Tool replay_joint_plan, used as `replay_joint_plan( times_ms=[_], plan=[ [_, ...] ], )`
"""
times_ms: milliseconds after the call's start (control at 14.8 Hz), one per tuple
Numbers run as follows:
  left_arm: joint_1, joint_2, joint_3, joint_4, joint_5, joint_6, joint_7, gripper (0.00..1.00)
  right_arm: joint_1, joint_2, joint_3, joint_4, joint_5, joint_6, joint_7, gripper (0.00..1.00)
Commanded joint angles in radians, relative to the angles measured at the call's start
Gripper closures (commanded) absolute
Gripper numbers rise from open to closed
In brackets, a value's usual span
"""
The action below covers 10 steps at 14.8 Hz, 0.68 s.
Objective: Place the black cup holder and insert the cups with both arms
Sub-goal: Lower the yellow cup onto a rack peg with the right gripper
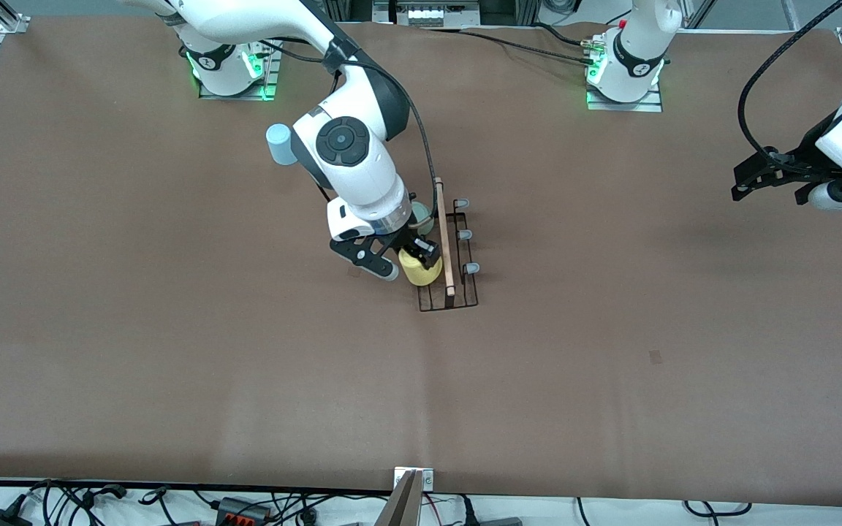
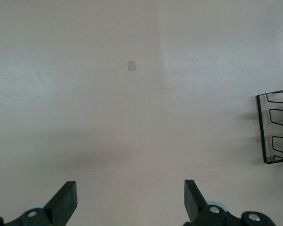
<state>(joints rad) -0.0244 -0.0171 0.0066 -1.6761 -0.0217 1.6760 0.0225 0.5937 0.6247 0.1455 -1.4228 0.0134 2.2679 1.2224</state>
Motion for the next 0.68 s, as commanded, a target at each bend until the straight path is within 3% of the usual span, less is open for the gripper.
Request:
replay_joint_plan(
  times_ms=[0, 68, 203, 271, 339, 610],
  plan=[
    [0.003, -0.007, -0.002, 0.010, -0.003, -0.018, 0.016, 0.00, 0.006, 0.027, 0.006, 0.022, -0.020, -0.007, 0.020, 0.65],
    [0.003, -0.007, -0.002, 0.010, -0.004, -0.018, 0.016, 0.00, 0.006, 0.027, 0.006, 0.021, -0.021, -0.007, 0.020, 0.55],
    [0.003, -0.007, -0.002, 0.010, -0.004, -0.018, 0.016, 0.00, 0.006, 0.027, 0.006, 0.021, -0.020, -0.007, 0.017, 0.17],
    [0.003, -0.007, -0.002, 0.009, -0.004, -0.018, 0.016, 0.00, 0.005, 0.027, 0.006, 0.021, -0.020, -0.008, 0.008, 0.05],
    [0.004, -0.007, -0.002, 0.009, -0.004, -0.018, 0.016, 0.00, 0.000, 0.021, 0.006, 0.021, -0.021, -0.013, 0.000, 0.00],
    [0.004, -0.007, -0.002, 0.010, -0.004, -0.018, 0.016, 0.00, -0.023, -0.032, 0.005, 0.021, -0.021, -0.082, -0.030, 0.00]
  ],
)
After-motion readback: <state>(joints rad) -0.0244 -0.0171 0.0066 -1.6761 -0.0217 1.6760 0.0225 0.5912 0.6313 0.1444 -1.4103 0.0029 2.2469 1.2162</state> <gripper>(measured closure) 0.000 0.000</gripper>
